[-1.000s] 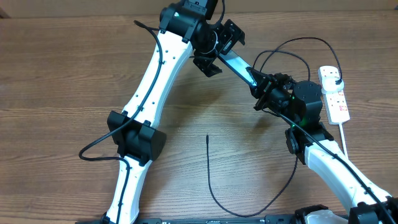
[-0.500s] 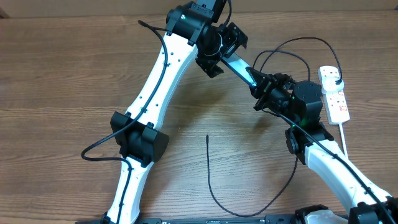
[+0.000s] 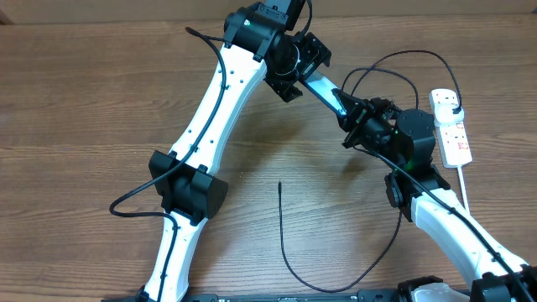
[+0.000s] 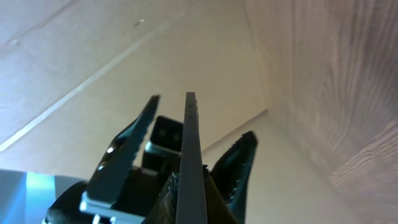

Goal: Plug charger to phone and switch on socket

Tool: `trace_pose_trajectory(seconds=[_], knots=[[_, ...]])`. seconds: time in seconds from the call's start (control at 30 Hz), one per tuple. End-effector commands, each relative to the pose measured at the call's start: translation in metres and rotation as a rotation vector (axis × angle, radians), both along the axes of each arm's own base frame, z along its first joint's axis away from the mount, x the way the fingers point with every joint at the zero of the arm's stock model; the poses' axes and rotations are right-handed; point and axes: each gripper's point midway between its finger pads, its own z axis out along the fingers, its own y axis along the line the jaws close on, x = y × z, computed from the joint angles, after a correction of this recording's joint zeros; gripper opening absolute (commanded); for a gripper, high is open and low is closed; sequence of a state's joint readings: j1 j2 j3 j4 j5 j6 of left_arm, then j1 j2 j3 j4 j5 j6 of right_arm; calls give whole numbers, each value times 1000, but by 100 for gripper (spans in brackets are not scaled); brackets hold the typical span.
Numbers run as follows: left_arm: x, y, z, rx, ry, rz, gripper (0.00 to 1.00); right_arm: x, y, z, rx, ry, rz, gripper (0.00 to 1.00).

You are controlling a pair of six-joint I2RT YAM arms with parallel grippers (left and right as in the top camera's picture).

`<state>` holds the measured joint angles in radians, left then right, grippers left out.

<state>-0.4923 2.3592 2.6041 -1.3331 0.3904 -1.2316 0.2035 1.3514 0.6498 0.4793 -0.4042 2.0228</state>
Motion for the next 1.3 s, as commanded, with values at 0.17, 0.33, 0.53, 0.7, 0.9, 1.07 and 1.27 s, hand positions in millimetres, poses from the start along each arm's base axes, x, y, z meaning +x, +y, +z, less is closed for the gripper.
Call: trace_pose_trajectory(seconds=[0.17,0.33,0.53,0.7,0.9,1.07,1.27], knots=[[1,-3,10,-6,-30,3,80,3,1,28,99,-20,-4,4],[1,-4,10,-7,-32,1,77,3,1,28,98,-18,-4,4],[0,-6,11,-10,-36,-2,62,3,2,28,99,-18,-2,4],[3,-9,10,-15,-46,-4,57,2,2,28,99,-18,3,4],[2,-11,9,-16,-46,-8,54,2,2,28,99,-18,3,4],[2,-11,9,-15,-46,-8,50,2,2,28,99,-18,3,4],[3,-10,8,-7,-50,-3,40,2,2,28,100,-18,3,4]])
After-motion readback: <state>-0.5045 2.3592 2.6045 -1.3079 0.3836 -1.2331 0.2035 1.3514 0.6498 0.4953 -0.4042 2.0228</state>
